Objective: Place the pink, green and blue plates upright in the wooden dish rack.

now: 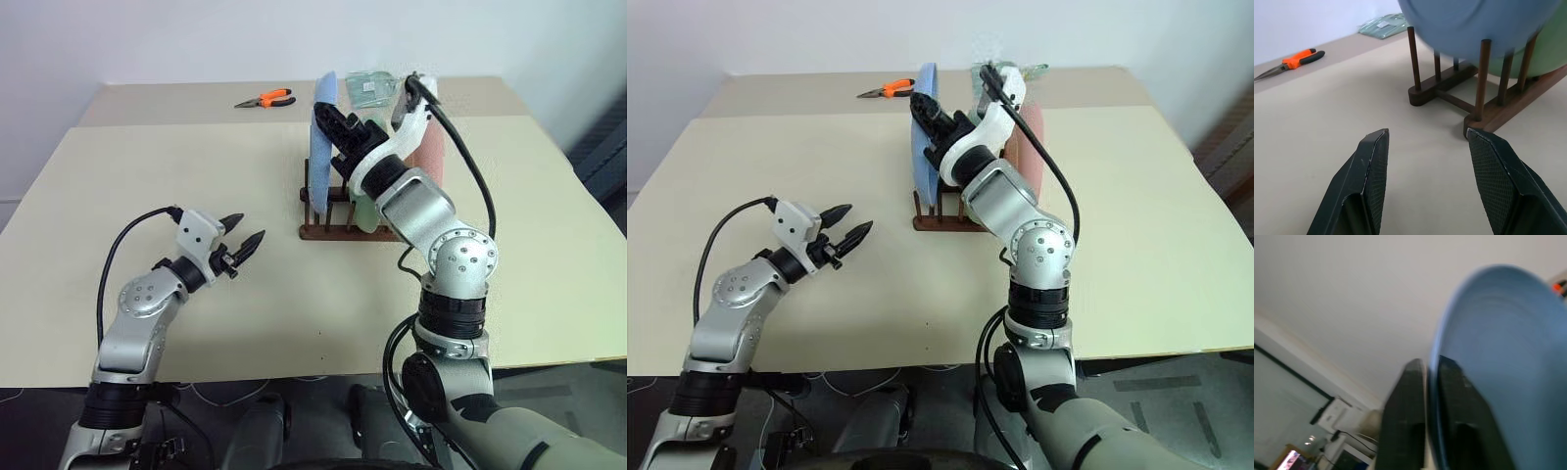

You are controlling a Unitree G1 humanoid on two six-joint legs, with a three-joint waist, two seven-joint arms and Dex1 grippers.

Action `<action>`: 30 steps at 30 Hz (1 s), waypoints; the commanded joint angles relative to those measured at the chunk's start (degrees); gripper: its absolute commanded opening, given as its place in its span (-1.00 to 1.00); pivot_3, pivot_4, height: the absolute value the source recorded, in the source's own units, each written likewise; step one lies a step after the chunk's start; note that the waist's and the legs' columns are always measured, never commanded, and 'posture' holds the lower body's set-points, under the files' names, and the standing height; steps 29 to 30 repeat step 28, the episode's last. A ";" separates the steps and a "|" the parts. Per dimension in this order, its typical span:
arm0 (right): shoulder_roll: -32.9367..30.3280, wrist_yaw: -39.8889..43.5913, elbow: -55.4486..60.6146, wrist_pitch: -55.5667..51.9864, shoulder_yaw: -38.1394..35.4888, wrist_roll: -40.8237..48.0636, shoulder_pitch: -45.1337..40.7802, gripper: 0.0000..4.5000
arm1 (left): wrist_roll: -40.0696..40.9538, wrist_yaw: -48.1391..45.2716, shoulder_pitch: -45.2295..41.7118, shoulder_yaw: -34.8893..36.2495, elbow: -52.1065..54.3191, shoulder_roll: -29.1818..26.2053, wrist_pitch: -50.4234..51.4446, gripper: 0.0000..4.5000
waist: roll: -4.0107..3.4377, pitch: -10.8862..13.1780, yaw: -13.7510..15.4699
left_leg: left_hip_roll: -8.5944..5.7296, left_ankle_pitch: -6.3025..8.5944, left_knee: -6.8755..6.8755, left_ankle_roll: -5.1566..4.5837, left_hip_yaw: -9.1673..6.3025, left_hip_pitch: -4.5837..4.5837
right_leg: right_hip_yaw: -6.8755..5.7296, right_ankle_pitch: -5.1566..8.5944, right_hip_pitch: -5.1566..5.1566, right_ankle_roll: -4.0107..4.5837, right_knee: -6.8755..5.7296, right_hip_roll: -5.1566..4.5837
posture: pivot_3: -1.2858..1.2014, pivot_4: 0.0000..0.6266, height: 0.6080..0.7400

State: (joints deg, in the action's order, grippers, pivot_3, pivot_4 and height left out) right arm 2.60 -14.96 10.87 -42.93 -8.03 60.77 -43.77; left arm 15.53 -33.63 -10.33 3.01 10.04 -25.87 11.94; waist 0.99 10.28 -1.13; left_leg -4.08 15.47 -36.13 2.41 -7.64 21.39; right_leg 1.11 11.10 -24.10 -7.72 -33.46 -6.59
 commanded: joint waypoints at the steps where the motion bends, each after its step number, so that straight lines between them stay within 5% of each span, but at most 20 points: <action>1: -5.28 6.72 3.56 2.52 3.77 -7.56 -2.35 0.05 | 0.55 0.17 0.22 0.03 3.41 0.18 0.22 0.15 | 0.00 0.00 0.09 | 0.00 0.00 -0.01 0.00 0.01 0.01 | 0.00 0.00 -0.01 0.00 0.00 0.00 | 0.03 -0.52 1.00; 4: -10.10 11.99 5.78 3.86 5.39 -11.88 -2.71 0.05 | 0.38 0.37 0.50 -0.19 4.16 0.46 0.78 0.15 | 0.00 0.00 0.18 | -0.01 0.00 -0.02 0.00 0.03 0.02 | 0.00 0.00 0.01 -0.01 0.02 -0.01 | 0.03 -0.52 1.00; 7: -24.96 24.78 12.96 6.89 3.18 -16.70 -1.22 0.05 | 0.32 0.07 0.97 0.08 4.04 0.24 0.92 0.15 | 0.01 0.01 0.55 | -0.01 0.00 -0.04 0.00 0.02 0.06 | -0.01 0.01 0.03 -0.02 0.04 -0.01 | 0.03 -0.52 1.00; 14: -45.98 41.35 14.55 5.77 -18.76 -13.10 20.43 0.05 | -0.51 -0.20 1.06 0.77 1.92 -0.59 0.02 0.15 | 0.19 -0.08 0.75 | 0.00 0.07 -0.06 -0.11 0.03 -0.08 | -0.08 0.12 0.45 -0.11 0.38 -0.09 | 0.03 -0.52 1.00; 17: -47.06 46.17 11.26 7.32 -24.39 -15.83 34.92 0.05 | -0.84 -0.89 0.80 1.29 -0.02 -1.52 -0.73 0.15 | 0.17 -0.09 0.75 | 0.01 0.07 -0.09 -0.12 0.12 -0.08 | -0.03 0.20 0.45 0.03 0.36 -0.13 | 0.03 -0.52 1.00; 20: -47.94 50.41 8.59 12.41 -22.01 -23.12 44.10 0.05 | -1.00 -1.03 0.72 1.38 -0.81 -1.82 -1.12 0.15 | 0.10 -0.08 0.45 | 0.03 0.07 -0.09 -0.12 0.17 -0.13 | -0.03 0.21 0.47 0.02 0.34 -0.11 | 0.03 -0.52 1.00; 30: -46.71 52.73 1.58 21.89 -11.85 -36.27 45.07 0.05 | -1.95 0.03 2.39 0.76 0.91 -1.19 -0.48 0.15 | -0.07 -0.07 0.52 | 0.06 0.08 -0.13 -0.11 0.37 -0.19 | 0.15 0.29 0.45 -0.11 0.34 -0.13 | 0.03 -0.52 1.00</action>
